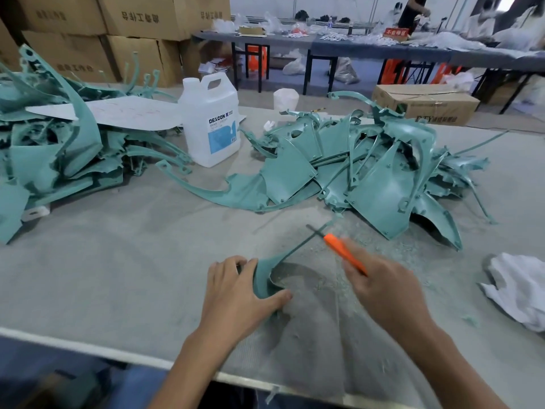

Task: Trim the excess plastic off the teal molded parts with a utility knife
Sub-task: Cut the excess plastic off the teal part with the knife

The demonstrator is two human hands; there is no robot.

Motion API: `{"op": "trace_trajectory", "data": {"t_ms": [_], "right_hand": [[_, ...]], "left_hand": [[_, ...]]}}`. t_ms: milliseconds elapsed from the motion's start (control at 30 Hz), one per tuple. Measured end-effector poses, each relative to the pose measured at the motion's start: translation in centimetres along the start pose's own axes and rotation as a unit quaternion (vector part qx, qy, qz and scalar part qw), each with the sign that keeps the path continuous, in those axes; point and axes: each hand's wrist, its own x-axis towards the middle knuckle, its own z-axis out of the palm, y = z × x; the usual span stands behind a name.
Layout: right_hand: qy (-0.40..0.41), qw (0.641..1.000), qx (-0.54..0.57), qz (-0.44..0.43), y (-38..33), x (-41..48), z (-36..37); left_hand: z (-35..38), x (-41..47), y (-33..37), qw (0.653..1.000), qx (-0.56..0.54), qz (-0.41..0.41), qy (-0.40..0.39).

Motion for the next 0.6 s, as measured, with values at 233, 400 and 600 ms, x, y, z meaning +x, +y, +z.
{"op": "trace_trajectory", "data": {"t_ms": [233, 400, 600], "right_hand": [[-0.026, 0.998, 0.026, -0.047, -2.6, -2.1, 2.1], [-0.002, 1.000, 0.015, 0.002, -0.7, -0.5, 1.0], [0.034, 0.998, 0.021, -0.050, -2.9, -1.4, 1.6]], "left_hand": [[0.0, 0.2, 0.6, 1.000, 0.019, -0.003, -0.006], [0.0, 0.2, 0.4, 1.000, 0.020, -0.002, -0.015], [0.2, 0.1, 0.5, 1.000, 0.008, -0.011, -0.014]]}}
